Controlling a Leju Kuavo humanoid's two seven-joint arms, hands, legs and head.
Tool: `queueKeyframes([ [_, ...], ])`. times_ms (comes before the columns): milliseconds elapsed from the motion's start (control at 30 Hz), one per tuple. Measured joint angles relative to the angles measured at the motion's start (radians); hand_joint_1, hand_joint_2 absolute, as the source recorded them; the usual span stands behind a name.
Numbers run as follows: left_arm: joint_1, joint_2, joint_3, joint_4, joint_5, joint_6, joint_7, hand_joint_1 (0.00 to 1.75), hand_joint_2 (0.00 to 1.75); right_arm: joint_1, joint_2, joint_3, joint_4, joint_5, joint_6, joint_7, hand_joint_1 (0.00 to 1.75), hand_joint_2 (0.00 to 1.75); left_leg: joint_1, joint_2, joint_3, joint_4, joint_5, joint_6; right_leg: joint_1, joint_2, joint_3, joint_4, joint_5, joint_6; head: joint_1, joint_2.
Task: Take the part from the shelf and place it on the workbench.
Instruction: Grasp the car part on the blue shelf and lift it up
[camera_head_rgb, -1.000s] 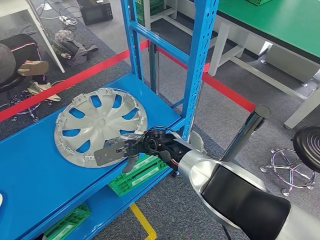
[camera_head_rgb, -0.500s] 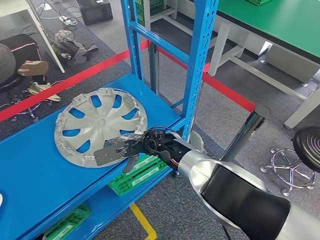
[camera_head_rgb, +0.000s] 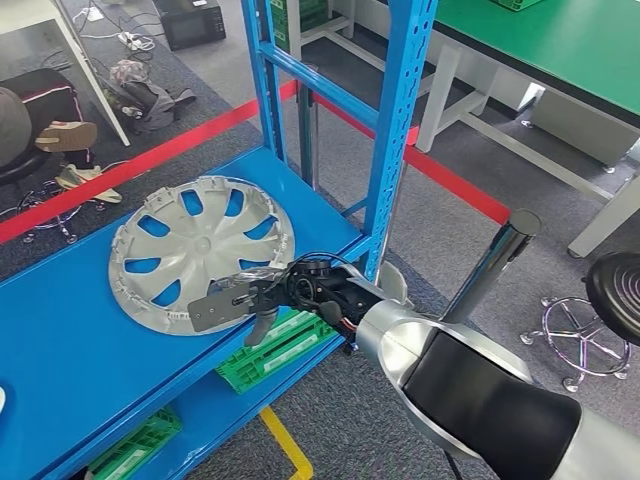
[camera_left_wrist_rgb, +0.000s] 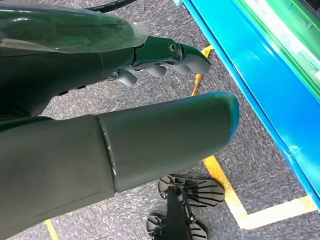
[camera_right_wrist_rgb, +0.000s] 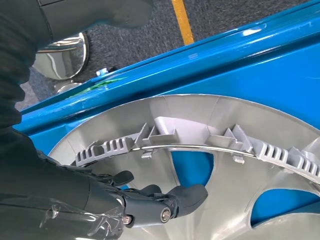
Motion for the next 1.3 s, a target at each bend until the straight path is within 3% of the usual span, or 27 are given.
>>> queueKeyframes([
  [67, 0.000, 0.000, 0.000, 0.000, 0.000, 0.000, 0.000, 0.00, 0.00, 0.000, 0.000, 0.000, 0.000, 0.004, 0.001, 0.002, 1.75, 1.75, 0.000, 0.000, 0.000, 0.000, 0.000, 0.000, 0.000, 0.000, 0.000, 0.000, 0.000, 0.000, 0.000, 0.000],
  [300, 0.000, 0.000, 0.000, 0.000, -0.011, -0.003, -0.002, 0.00, 0.00, 0.018, -0.016, 0.068, 0.011, 0.212, -0.055, 0.044, 1.75, 1.75, 0.000, 0.000, 0.002, 0.000, 0.000, 0.000, -0.002, 0.000, 0.001, 0.000, -0.001, -0.001, 0.000, 0.000],
  [833, -0.003, 0.000, 0.000, 0.000, -0.015, -0.003, -0.002, 0.00, 0.00, 0.029, -0.033, 0.146, 0.025, 0.217, -0.065, 0.037, 1.75, 1.75, 0.000, 0.001, 0.009, 0.000, -0.001, -0.002, -0.002, 0.001, 0.008, -0.001, -0.002, -0.002, 0.001, 0.000],
  [1300, -0.004, 0.000, 0.000, 0.000, -0.018, -0.003, -0.002, 0.00, 0.00, 0.033, -0.034, 0.153, 0.025, 0.217, -0.064, 0.037, 1.75, 1.75, 0.001, 0.002, 0.011, 0.000, -0.002, -0.003, -0.003, 0.002, 0.009, -0.001, -0.002, -0.002, 0.000, 0.000],
])
